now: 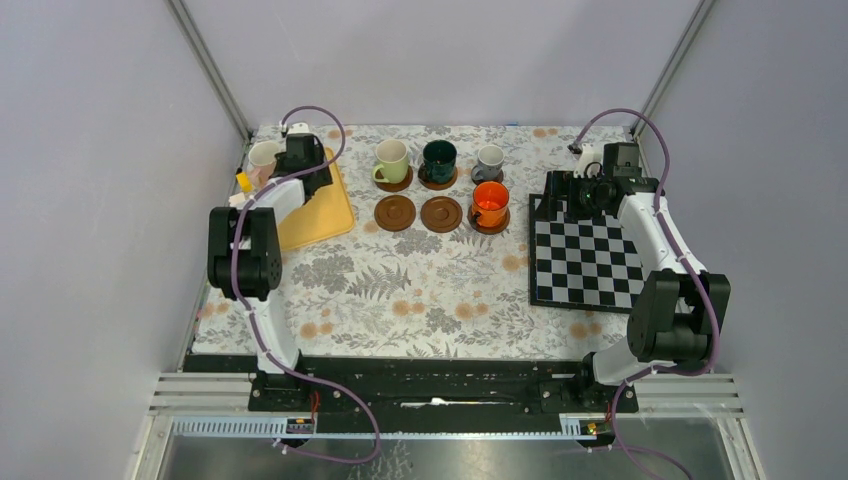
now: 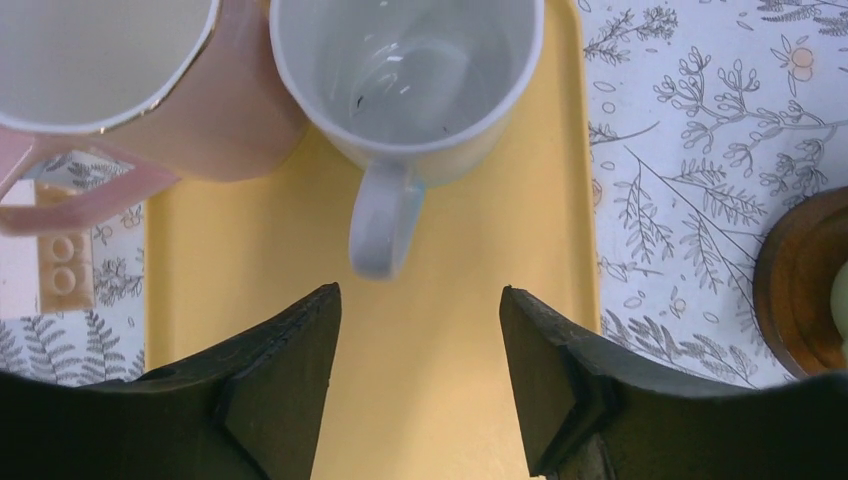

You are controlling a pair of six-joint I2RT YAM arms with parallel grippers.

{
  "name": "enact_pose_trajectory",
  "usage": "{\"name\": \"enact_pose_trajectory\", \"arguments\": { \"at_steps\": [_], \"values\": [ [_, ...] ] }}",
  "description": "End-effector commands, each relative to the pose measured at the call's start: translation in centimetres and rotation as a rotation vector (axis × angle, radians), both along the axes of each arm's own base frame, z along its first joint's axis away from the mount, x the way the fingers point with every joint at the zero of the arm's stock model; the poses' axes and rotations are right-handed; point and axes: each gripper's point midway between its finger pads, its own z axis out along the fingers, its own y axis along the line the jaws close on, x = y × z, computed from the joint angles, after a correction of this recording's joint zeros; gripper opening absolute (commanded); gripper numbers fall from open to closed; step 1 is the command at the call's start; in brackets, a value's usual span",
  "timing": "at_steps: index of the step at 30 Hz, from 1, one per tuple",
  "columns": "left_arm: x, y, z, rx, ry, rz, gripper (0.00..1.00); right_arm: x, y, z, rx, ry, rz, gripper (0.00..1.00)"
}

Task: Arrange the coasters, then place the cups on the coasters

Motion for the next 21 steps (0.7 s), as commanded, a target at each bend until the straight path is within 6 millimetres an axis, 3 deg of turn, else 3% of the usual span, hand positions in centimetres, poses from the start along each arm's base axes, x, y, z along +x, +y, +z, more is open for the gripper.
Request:
{"name": "enact_pose_trajectory", "arguments": {
  "at_steps": [1, 8, 10, 21],
  "values": [
    [3.5, 0.7, 2.6, 0.019, -0.123, -0.039, 0.63, 0.4, -0.2, 0.8, -0.016, -0.038, 0.005, 0.98],
    [4.7, 0.9, 1.5, 0.052, -0.138, -0.068, 0.58, 0.4, -0.1, 0.8, -0.009, -0.035, 0.009, 0.98],
    [5.0, 2.1, 1.0, 0.048, -0.142, -0.05, 0.57, 0.4, -0.2, 0.8, -0.016, -0.038, 0.009, 0.98],
    [5.6, 2.0, 0.6, 0.045, -0.137, -0.048, 0.05, 0.3, 0.0, 1.1, -0.008, -0.042, 0.02, 0.98]
  ]
}}
